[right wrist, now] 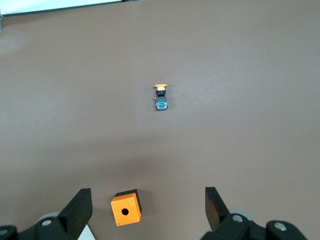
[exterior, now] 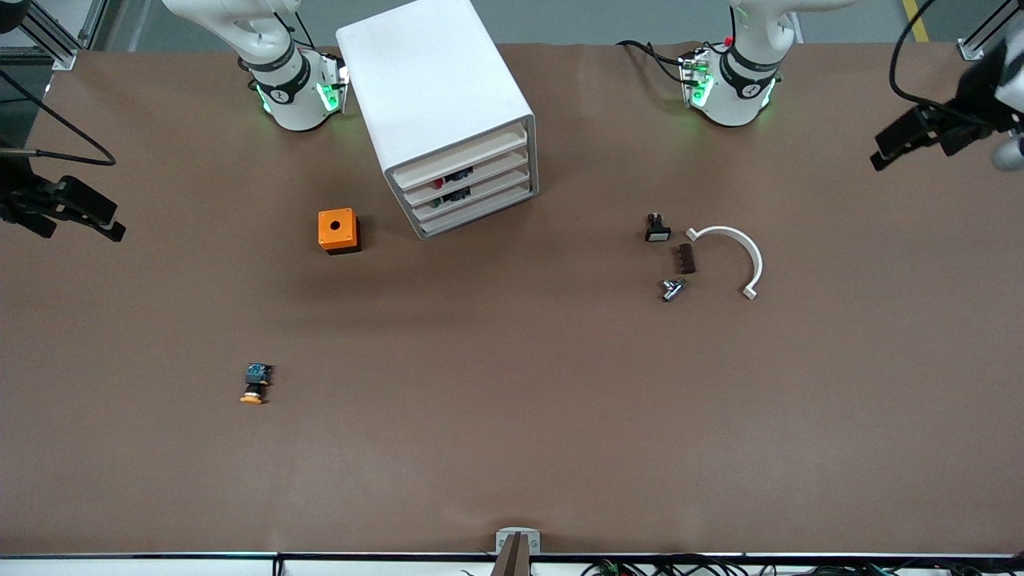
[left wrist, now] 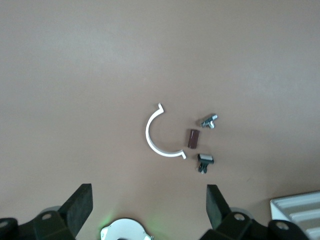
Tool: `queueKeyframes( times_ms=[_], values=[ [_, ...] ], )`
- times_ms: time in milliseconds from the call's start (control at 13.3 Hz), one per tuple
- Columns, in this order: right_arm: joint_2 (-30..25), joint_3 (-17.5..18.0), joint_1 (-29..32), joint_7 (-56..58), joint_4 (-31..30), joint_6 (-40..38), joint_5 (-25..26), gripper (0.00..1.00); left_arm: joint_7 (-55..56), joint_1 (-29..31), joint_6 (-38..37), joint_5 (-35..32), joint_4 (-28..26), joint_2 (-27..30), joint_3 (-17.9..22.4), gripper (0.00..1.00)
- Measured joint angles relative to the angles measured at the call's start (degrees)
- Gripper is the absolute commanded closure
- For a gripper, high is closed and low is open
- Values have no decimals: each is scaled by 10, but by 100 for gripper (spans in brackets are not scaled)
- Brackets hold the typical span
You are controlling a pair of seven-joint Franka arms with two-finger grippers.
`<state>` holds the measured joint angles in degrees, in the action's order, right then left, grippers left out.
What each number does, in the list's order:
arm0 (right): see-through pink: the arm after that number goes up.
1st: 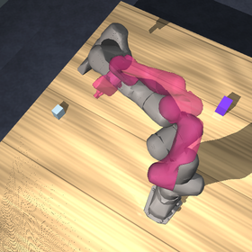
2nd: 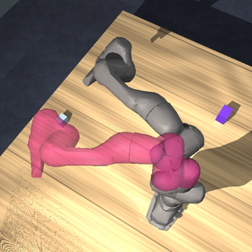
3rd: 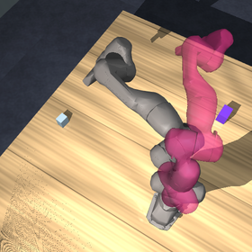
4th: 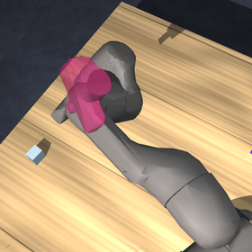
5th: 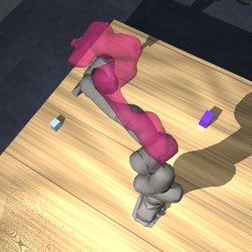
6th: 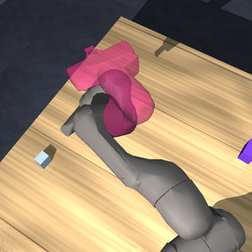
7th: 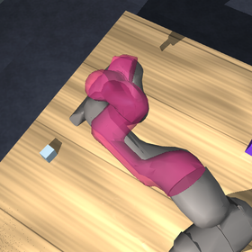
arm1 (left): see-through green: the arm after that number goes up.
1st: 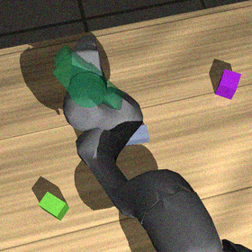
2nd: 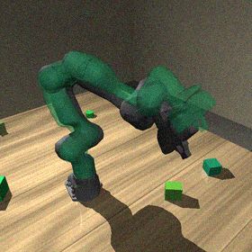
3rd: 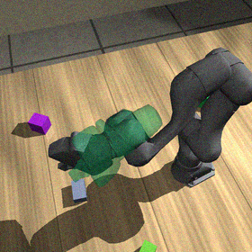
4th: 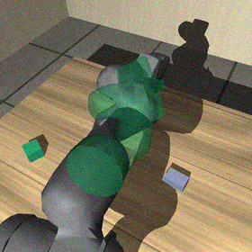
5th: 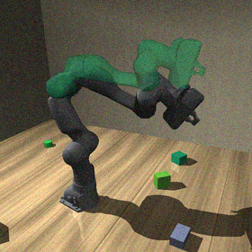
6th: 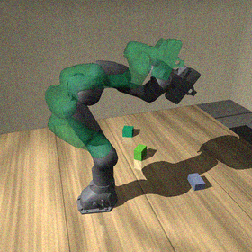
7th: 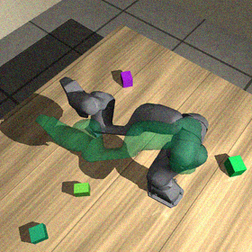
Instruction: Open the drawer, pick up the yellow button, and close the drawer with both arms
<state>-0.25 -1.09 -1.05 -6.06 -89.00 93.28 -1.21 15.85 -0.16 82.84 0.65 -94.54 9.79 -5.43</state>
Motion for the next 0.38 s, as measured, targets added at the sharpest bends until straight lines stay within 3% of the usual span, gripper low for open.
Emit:
queueKeyframes(
  times_ms=[150, 375],
  values=[
    [-6, 13, 0, -17, -6, 0, 8, 0, -3, 0, 2, -1, -33, 31, -8, 0],
    [-6, 13, 4, -20, -8, -1, 9, 0, -21, 1, 6, -2, -40, 37, -6, 0]
  ],
)
